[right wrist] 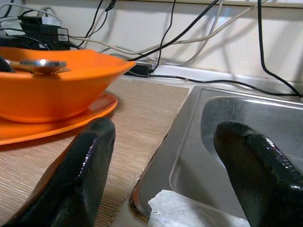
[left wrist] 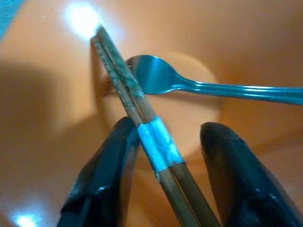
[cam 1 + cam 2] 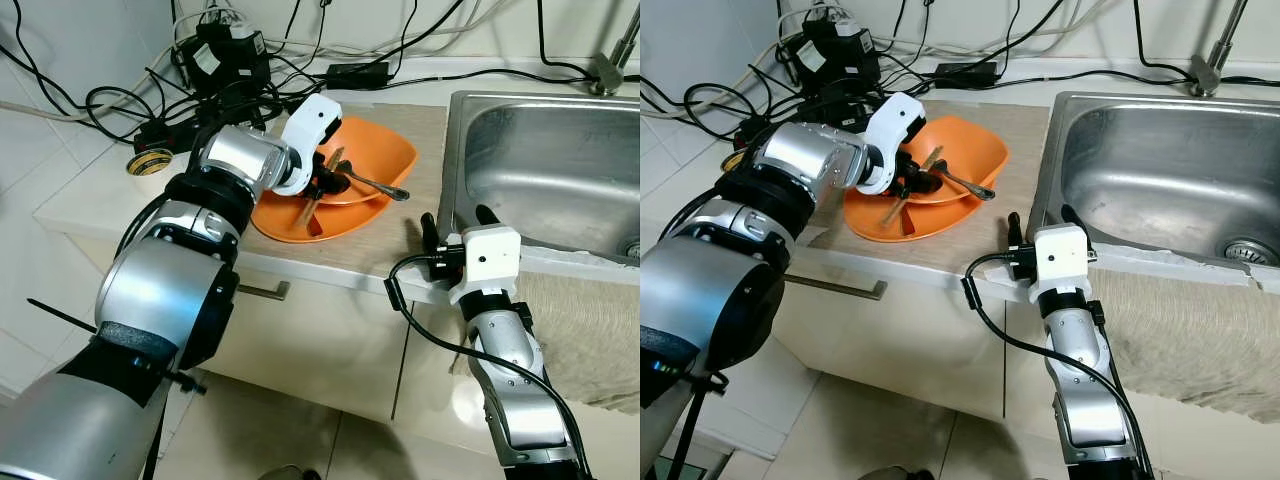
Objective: Kitchen organization
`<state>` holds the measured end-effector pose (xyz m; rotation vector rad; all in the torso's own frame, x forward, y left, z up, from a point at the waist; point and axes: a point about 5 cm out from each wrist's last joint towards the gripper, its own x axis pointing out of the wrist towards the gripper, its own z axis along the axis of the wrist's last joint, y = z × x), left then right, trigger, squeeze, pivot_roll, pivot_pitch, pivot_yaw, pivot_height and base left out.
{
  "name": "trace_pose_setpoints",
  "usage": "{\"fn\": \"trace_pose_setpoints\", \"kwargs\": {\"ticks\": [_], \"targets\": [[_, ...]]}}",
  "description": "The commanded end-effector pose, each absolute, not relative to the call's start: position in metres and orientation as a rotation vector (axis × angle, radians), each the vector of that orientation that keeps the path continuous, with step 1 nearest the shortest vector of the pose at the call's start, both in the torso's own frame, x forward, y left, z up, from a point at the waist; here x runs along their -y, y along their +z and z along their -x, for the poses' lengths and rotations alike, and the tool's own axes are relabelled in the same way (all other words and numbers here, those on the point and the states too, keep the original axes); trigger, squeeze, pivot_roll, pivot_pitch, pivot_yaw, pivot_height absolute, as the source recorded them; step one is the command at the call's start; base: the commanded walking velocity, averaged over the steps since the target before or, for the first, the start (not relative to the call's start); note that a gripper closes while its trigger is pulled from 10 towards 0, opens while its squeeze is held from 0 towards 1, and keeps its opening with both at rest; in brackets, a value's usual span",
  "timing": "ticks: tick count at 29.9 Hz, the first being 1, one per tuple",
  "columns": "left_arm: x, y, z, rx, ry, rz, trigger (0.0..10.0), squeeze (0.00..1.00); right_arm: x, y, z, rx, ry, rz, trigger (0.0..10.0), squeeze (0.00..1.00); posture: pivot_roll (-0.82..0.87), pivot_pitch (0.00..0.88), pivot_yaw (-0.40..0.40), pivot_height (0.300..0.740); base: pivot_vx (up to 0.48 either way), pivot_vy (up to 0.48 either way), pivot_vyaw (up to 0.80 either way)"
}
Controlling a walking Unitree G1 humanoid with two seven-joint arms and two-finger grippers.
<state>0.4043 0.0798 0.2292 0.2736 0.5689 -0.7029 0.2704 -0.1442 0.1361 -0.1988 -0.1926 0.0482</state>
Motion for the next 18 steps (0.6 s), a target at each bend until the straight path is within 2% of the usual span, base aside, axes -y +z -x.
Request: {"fn": "trace_pose_setpoints", "kwargs": {"ticks": [1, 18], "targets": [[-0.089, 0.227, -0.405, -0.585, -0.684, -0.290, 0.0, 0.00, 0.140, 0.119, -0.269, 0.102, 0.073, 0.193, 10.0, 0.00, -0.06, 0.000, 0.162, 0.740, 0.000, 0.000, 0.00], [-0.086, 0.236, -0.407, -0.524, -0.708, -0.283, 0.0, 0.00, 0.141, 0.119, -0.269, 0.098, 0.074, 0.195, 10.0, 0.00, -0.06, 0.000, 0.158, 0.740, 0.000, 0.000, 0.00]]}}
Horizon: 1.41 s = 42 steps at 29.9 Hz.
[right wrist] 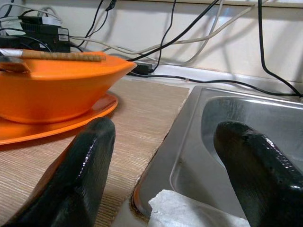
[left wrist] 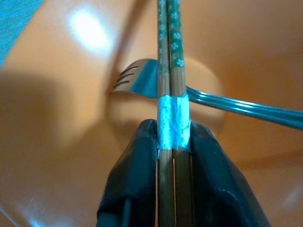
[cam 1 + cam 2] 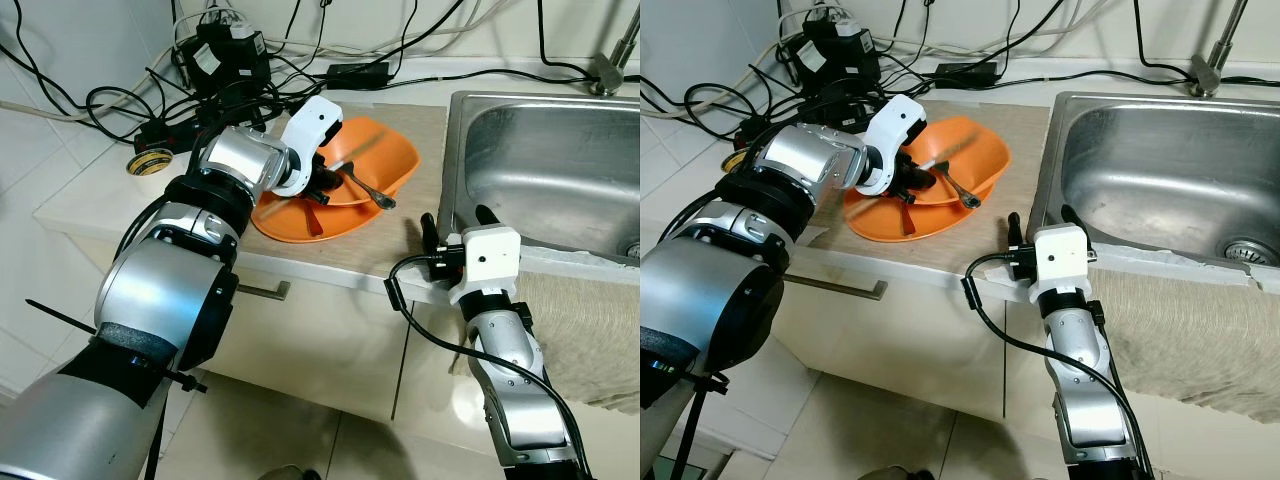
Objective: Kitchen organization
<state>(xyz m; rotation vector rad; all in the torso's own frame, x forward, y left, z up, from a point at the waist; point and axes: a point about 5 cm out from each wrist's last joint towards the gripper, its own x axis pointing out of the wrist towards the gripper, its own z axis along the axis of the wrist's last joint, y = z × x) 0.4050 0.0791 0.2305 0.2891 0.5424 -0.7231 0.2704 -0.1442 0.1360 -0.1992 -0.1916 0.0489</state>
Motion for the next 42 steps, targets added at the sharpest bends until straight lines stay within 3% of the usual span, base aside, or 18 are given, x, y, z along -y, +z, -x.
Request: {"fn": "trace_pose_setpoints", "kwargs": {"ticks": [1, 12, 29, 42], "targets": [[-0.085, 0.241, -0.408, -0.503, -0.705, -0.271, 0.0, 0.00, 0.141, 0.119, -0.268, 0.097, 0.075, 0.196, 10.0, 0.00, -0.06, 0.000, 0.156, 0.740, 0.000, 0.000, 0.00], [-0.085, 0.260, -0.411, -0.405, -0.703, -0.172, 0.0, 0.00, 0.141, 0.120, -0.269, 0.099, 0.080, 0.190, 10.0, 0.00, -0.05, 0.000, 0.146, 0.740, 0.000, 0.000, 0.00], [-0.085, 0.271, -0.411, -0.116, -0.658, 0.148, 0.0, 0.00, 0.142, 0.133, -0.278, 0.125, 0.087, 0.122, 10.0, 0.00, -0.04, 0.000, 0.128, 0.740, 0.000, 0.000, 0.00], [-0.091, 0.234, -0.403, 0.047, -0.473, 0.205, 0.0, 0.00, 0.144, 0.147, -0.287, 0.197, 0.074, 0.104, 10.0, 0.00, -0.04, 0.000, 0.119, 0.740, 0.000, 0.000, 0.00]]}}
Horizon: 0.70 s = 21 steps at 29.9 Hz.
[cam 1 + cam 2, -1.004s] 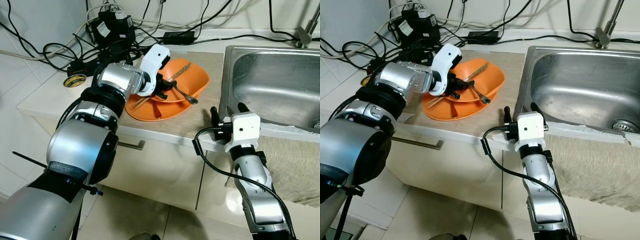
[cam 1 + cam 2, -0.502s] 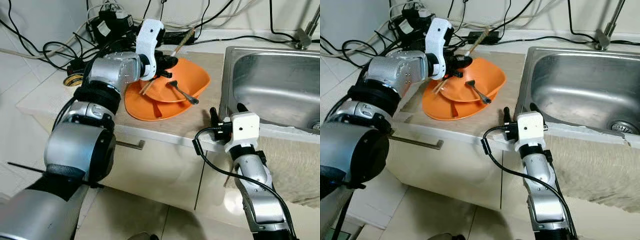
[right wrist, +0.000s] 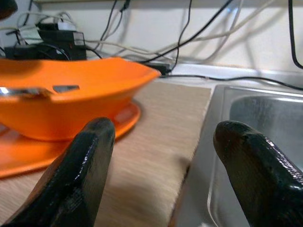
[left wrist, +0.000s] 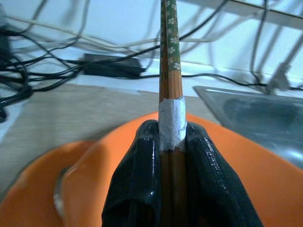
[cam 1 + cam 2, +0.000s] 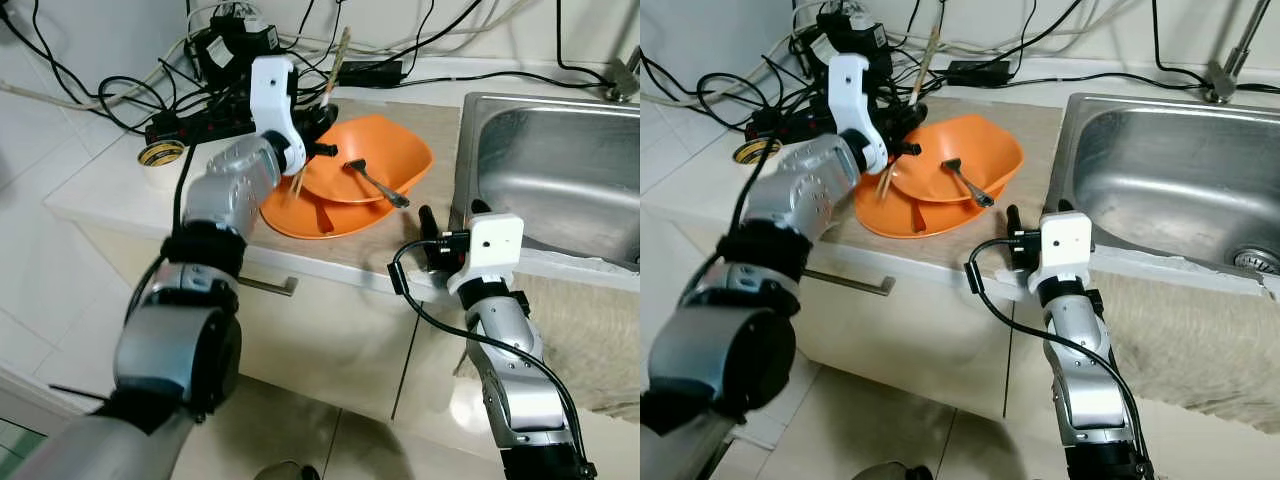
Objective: Kitchen organization
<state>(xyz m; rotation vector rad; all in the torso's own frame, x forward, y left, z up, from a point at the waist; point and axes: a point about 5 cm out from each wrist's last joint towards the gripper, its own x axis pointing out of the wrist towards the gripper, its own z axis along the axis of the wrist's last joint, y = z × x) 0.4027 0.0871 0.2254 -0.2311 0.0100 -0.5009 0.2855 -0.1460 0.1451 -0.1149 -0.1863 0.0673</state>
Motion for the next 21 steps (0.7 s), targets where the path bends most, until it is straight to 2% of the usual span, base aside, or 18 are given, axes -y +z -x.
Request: {"fn": "trace_pose_setpoints", "kwargs": {"ticks": [1, 12, 21], "targets": [[-0.091, 0.234, -0.403, 0.047, -0.473, 0.205, 0.0, 0.00, 0.144, 0.147, -0.287, 0.197, 0.074, 0.104, 10.0, 0.00, -0.04, 0.000, 0.119, 0.740, 0.000, 0.000, 0.00], [-0.074, 0.228, -0.387, 0.204, -0.475, 0.001, 0.0, 0.00, 0.141, 0.155, -0.296, 0.241, 0.098, 0.082, 10.0, 0.00, -0.04, 0.000, 0.114, 0.740, 0.000, 0.000, 0.00], [-0.065, 0.219, -0.380, 0.195, -0.538, -0.043, 0.0, 0.00, 0.139, 0.155, -0.299, 0.235, 0.127, 0.064, 10.0, 0.00, -0.05, 0.000, 0.113, 0.740, 0.000, 0.000, 0.00]]}}
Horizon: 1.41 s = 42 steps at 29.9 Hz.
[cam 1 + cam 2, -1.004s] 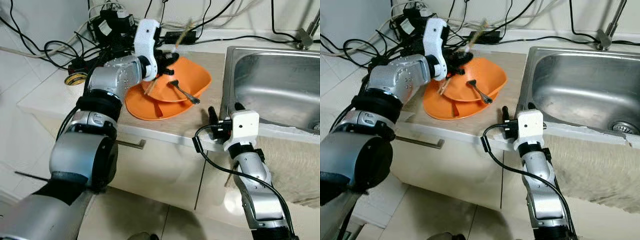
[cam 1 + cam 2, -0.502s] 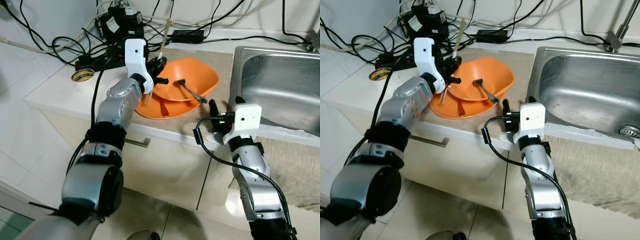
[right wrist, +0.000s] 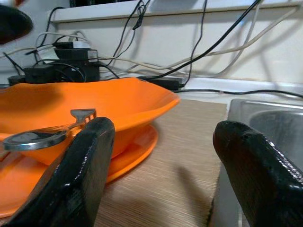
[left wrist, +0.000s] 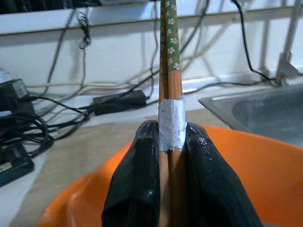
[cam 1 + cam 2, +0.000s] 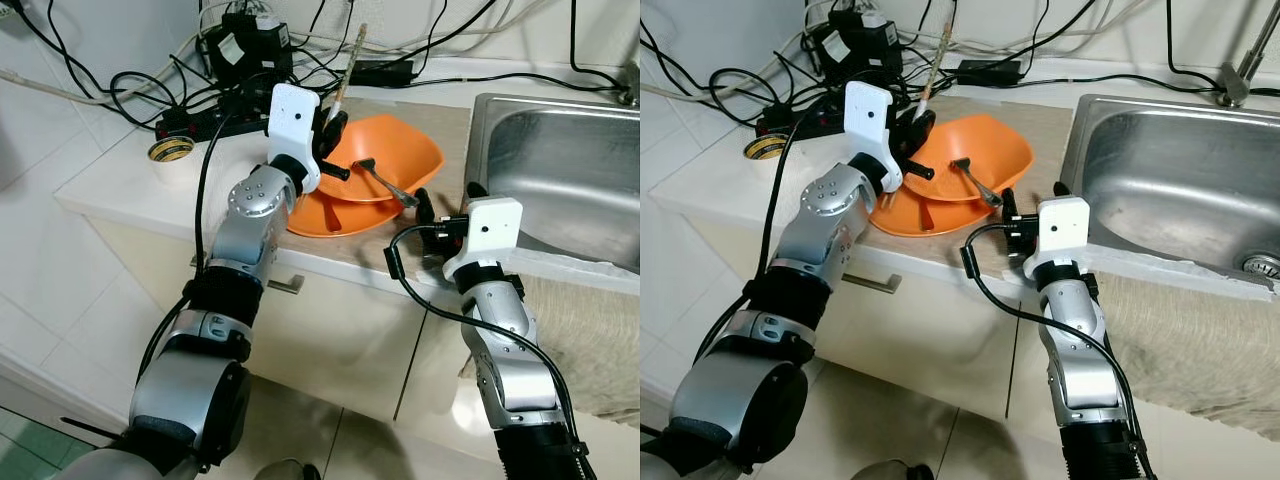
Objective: Kitchen organization
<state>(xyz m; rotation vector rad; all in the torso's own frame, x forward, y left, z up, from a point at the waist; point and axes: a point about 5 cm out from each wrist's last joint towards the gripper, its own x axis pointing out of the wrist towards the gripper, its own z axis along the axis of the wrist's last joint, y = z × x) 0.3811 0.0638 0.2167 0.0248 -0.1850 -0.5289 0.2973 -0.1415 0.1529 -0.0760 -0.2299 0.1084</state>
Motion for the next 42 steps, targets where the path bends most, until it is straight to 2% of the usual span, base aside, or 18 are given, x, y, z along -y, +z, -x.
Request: {"fn": "trace_pose_setpoints", "kwargs": {"ticks": [1, 14, 23, 33, 42], "targets": [[-0.062, 0.216, -0.378, 0.177, -0.579, -0.038, 0.0, 0.00, 0.138, 0.155, -0.299, 0.232, 0.141, 0.057, 10.0, 0.00, -0.05, 0.000, 0.111, 0.740, 0.000, 0.000, 0.00], [-0.055, 0.230, -0.376, 0.162, -0.763, -0.066, 0.0, 0.00, 0.141, 0.155, -0.299, 0.222, 0.177, 0.044, 10.0, 0.00, -0.06, 0.000, 0.106, 0.740, 0.000, 0.000, 0.00], [-0.049, 0.230, -0.370, 0.138, -0.872, -0.099, 0.0, 0.00, 0.143, 0.159, -0.299, 0.180, 0.241, -0.070, 10.0, 0.00, -0.06, 0.000, 0.104, 0.740, 0.000, 0.000, 0.00], [-0.050, 0.226, -0.367, 0.110, -0.899, -0.102, 0.0, 0.00, 0.154, 0.183, -0.302, 0.193, 0.317, -0.181, 10.0, 0.00, -0.06, 0.000, 0.102, 0.740, 0.000, 0.000, 0.00], [-0.048, 0.226, -0.364, 0.099, -0.933, -0.104, 0.0, 0.00, 0.155, 0.194, -0.302, 0.191, 0.358, -0.274, 10.0, 0.00, -0.05, 0.000, 0.103, 0.740, 0.000, 0.000, 0.00]]}}
